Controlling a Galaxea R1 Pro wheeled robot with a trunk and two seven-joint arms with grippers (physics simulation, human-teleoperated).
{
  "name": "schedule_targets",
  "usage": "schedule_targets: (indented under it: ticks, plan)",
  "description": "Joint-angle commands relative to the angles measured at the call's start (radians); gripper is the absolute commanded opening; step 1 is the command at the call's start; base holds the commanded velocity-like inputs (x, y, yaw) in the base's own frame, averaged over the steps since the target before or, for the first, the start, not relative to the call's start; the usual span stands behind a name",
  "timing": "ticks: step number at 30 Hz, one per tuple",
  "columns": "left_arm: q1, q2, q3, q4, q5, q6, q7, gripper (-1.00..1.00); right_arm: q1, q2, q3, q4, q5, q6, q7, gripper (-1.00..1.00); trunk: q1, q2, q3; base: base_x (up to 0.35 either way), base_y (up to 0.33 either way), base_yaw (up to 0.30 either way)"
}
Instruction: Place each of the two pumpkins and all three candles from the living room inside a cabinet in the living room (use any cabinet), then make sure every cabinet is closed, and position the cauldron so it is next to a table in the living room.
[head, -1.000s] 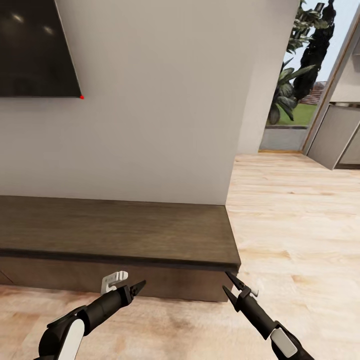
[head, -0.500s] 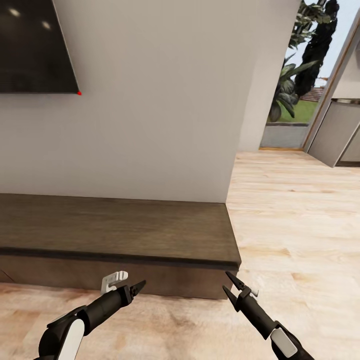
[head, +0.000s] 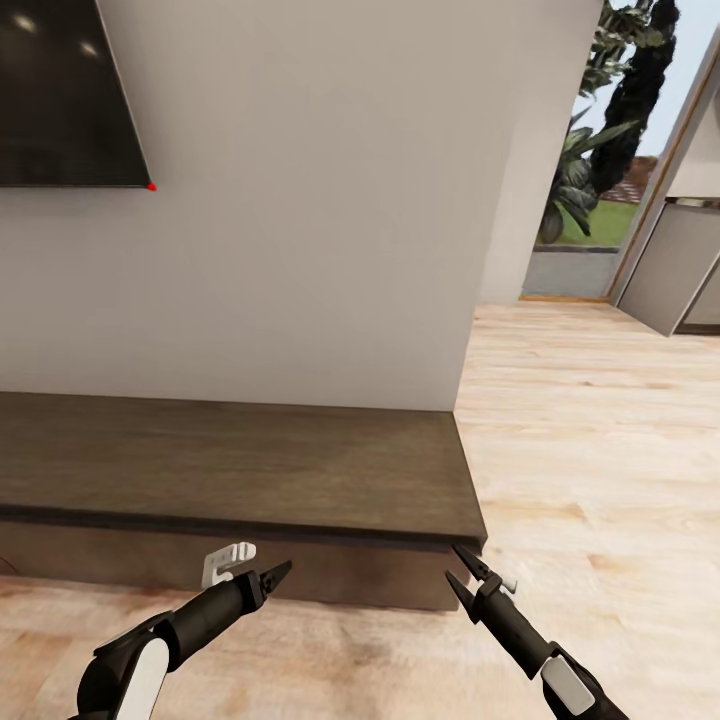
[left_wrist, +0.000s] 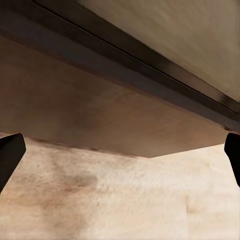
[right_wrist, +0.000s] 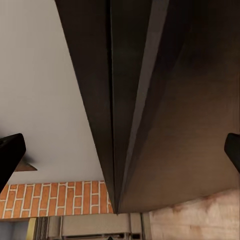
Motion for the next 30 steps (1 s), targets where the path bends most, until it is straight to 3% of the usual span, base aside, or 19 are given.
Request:
schedule_targets:
  ticks: [1,30]
  plan:
    - [-0.001,-0.001,0.003,-0.001,0.001,0.007,-0.004,1.0,-0.001,0.0,-0.001,0.001,-0.005,0.008,0.002,1.0,0.0,0.0,-0.001,0.044,0.0,0.0]
    - [-0.001,-0.002,0.003,0.0,0.001,0.007,-0.006,1.0,-0.001,-0.003,-0.001,0.002,-0.005,0.01,0.001,1.0,0.0,0.0,-0.001,0.032,0.0,0.0]
